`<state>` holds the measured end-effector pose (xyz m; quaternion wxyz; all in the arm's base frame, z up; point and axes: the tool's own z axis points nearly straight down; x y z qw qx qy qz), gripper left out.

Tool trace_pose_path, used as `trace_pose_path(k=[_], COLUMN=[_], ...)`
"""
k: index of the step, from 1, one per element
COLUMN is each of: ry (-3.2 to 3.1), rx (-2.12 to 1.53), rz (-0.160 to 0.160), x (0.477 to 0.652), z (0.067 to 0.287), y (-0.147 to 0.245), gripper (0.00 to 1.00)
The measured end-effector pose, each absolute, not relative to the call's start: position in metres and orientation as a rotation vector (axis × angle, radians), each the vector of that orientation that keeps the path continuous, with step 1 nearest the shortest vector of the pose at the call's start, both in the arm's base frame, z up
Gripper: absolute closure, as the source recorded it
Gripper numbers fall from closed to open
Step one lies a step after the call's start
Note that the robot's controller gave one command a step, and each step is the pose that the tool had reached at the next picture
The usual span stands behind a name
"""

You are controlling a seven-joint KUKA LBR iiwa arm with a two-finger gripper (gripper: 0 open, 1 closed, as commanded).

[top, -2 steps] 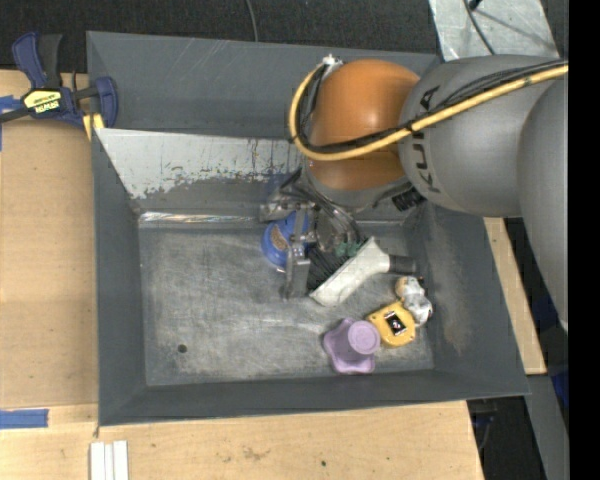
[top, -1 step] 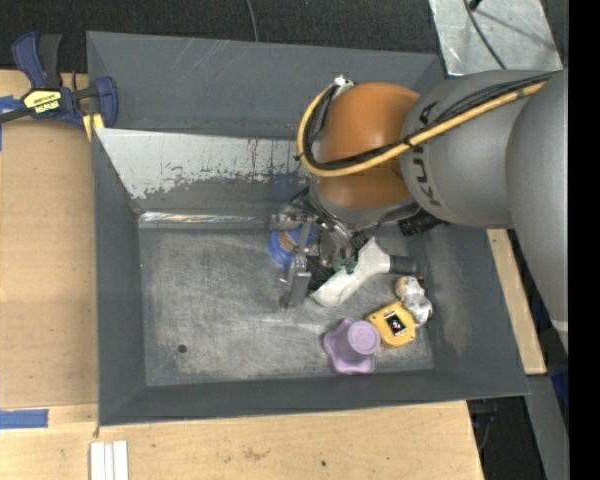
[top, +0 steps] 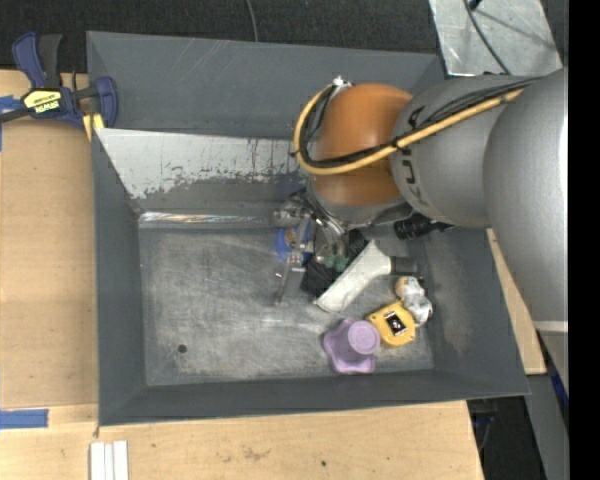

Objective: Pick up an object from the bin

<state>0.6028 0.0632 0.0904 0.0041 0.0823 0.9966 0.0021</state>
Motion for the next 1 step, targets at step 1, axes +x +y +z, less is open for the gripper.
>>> trace_pose_path(k=[1], ry=[3.133], rx=[0.156], rz=[0.001], x=[0.6135], z=[0.0809], y=[0.0616], gripper=[0.0])
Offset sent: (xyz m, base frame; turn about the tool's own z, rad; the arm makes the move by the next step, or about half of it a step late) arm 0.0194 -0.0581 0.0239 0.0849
